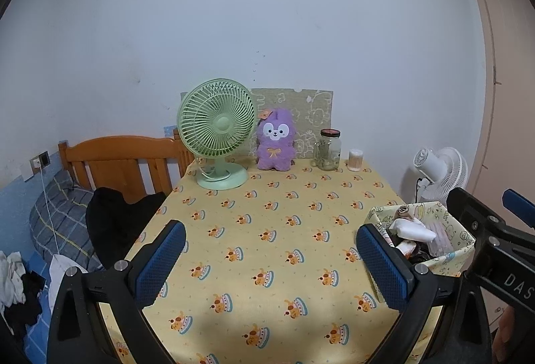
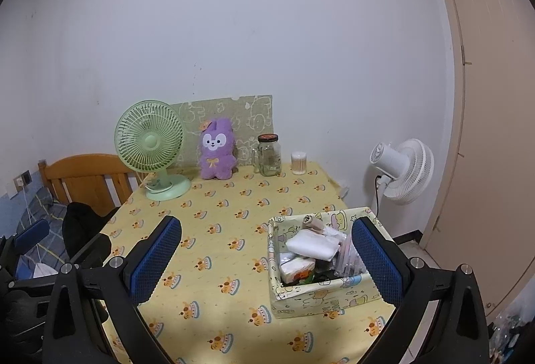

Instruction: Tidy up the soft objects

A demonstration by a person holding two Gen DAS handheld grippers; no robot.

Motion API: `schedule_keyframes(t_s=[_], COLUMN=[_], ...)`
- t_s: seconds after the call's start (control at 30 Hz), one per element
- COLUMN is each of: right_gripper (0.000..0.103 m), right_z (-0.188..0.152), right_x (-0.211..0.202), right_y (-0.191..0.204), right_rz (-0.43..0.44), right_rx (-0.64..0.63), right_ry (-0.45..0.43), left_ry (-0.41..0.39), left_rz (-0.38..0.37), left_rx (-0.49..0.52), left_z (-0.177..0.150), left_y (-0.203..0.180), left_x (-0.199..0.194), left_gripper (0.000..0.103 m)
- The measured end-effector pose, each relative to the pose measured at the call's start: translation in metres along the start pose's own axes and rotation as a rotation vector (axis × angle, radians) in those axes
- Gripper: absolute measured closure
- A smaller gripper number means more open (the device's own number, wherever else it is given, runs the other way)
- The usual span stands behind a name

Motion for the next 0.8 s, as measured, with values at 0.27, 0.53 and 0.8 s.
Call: schedule_keyframes(t_s=[0.27,0.53,0.8], right_gripper=[0.0,0.0,0.0], right_z=[-0.001,-0.002,-0.005], right_x=[0.003,0.007,0.014], right_y=[0.0,0.0,-0.001], right_rz=[0.004,-0.001,-0.005], right_rx=[0.002,-0.003,-0.004], right_ry=[0.011,0.012,0.021], left_ry=[0.004,0.018,0.025], left_rz=[0.001,-0.001,-0.01], left_rx=[-0.003,-0.006,-0.003], left_z=[-0.002,-0.005,-0.007], left_y=[0.001,0.003,0.004], left_x=[0.004,0.008,0.014], left_gripper=[0.0,0.0,0.0])
Point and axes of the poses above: each gripper's, at about its wrist camera, not at the fingertips, and x roughly the way its jaws point, y to its left, z to its top, the point moved 10 cm from there along x, roughly the way its jaws point, and after that the axes turned 6 degrees about -y, right-handed, at the moved point
